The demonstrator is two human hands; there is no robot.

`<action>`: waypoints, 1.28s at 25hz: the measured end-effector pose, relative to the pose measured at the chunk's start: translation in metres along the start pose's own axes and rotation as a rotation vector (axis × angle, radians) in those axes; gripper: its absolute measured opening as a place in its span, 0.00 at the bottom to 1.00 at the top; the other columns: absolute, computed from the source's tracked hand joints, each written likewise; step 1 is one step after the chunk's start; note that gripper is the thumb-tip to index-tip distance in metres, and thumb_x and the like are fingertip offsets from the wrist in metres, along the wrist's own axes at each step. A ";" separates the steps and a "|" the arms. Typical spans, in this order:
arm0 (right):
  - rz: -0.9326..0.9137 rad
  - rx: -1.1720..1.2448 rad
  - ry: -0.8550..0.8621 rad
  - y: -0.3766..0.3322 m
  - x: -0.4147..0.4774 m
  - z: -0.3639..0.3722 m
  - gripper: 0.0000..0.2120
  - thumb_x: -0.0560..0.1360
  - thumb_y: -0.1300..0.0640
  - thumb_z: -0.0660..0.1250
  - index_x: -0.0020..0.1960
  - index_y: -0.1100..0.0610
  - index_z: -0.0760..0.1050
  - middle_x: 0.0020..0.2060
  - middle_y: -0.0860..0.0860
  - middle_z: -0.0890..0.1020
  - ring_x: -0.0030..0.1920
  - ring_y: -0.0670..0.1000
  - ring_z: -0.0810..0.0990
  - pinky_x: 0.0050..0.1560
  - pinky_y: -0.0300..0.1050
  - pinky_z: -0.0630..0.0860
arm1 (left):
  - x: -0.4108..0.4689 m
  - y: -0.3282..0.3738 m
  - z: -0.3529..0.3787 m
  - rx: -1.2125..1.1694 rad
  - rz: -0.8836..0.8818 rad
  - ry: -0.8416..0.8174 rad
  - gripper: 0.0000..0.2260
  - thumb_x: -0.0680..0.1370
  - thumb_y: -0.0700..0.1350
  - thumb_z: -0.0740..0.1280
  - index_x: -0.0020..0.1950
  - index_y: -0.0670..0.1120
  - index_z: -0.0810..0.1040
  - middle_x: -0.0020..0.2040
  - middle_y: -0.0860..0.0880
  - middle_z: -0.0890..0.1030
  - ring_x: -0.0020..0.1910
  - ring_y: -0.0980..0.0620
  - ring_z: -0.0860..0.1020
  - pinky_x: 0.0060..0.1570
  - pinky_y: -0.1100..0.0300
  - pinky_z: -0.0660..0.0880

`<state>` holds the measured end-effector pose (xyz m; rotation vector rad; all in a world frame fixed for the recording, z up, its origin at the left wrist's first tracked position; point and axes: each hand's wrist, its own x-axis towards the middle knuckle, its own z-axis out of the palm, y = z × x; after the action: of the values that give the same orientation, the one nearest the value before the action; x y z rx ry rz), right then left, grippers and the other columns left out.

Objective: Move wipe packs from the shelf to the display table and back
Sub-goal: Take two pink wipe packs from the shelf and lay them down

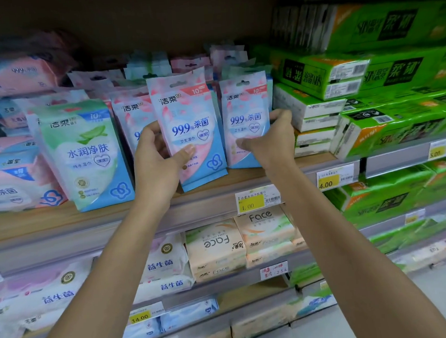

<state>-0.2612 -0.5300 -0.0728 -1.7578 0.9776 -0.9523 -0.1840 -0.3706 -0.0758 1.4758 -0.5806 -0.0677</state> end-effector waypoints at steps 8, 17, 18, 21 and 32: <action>-0.066 0.474 -0.190 -0.010 -0.024 -0.020 0.16 0.66 0.68 0.75 0.50 0.60 0.75 0.45 0.53 0.84 0.42 0.51 0.85 0.41 0.46 0.82 | -0.009 0.010 -0.033 -0.242 -0.086 0.005 0.21 0.72 0.31 0.69 0.64 0.39 0.70 0.55 0.45 0.81 0.53 0.48 0.81 0.43 0.59 0.80; 0.037 0.661 -0.646 0.013 -0.094 -0.013 0.17 0.64 0.69 0.74 0.51 0.59 0.77 0.42 0.51 0.86 0.42 0.52 0.85 0.41 0.48 0.81 | -0.110 0.010 -0.090 -0.176 -0.183 0.191 0.19 0.69 0.34 0.69 0.59 0.39 0.75 0.48 0.48 0.85 0.45 0.51 0.84 0.42 0.60 0.80; 0.061 0.655 -0.707 0.018 -0.103 -0.012 0.17 0.64 0.69 0.73 0.51 0.59 0.77 0.43 0.51 0.86 0.43 0.53 0.85 0.43 0.49 0.82 | -0.128 0.008 -0.094 -0.175 -0.193 0.240 0.17 0.69 0.35 0.69 0.58 0.40 0.76 0.48 0.49 0.85 0.45 0.51 0.84 0.42 0.60 0.80; 0.083 0.590 -0.907 0.042 -0.132 -0.007 0.17 0.65 0.69 0.73 0.52 0.59 0.76 0.47 0.53 0.85 0.46 0.54 0.84 0.46 0.50 0.82 | -0.190 -0.003 -0.104 -0.171 -0.250 0.397 0.16 0.71 0.34 0.67 0.58 0.41 0.77 0.53 0.44 0.84 0.49 0.46 0.83 0.45 0.57 0.80; 0.102 0.319 -1.753 0.072 -0.336 0.022 0.17 0.65 0.73 0.71 0.50 0.60 0.76 0.39 0.49 0.86 0.37 0.48 0.84 0.35 0.41 0.80 | -0.470 0.010 -0.125 -0.170 -0.426 1.302 0.20 0.66 0.39 0.71 0.57 0.41 0.78 0.52 0.42 0.84 0.49 0.40 0.82 0.53 0.43 0.77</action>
<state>-0.3901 -0.2432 -0.2118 -1.4711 -0.2517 0.5934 -0.5414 -0.0728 -0.2176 1.1520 0.7727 0.4737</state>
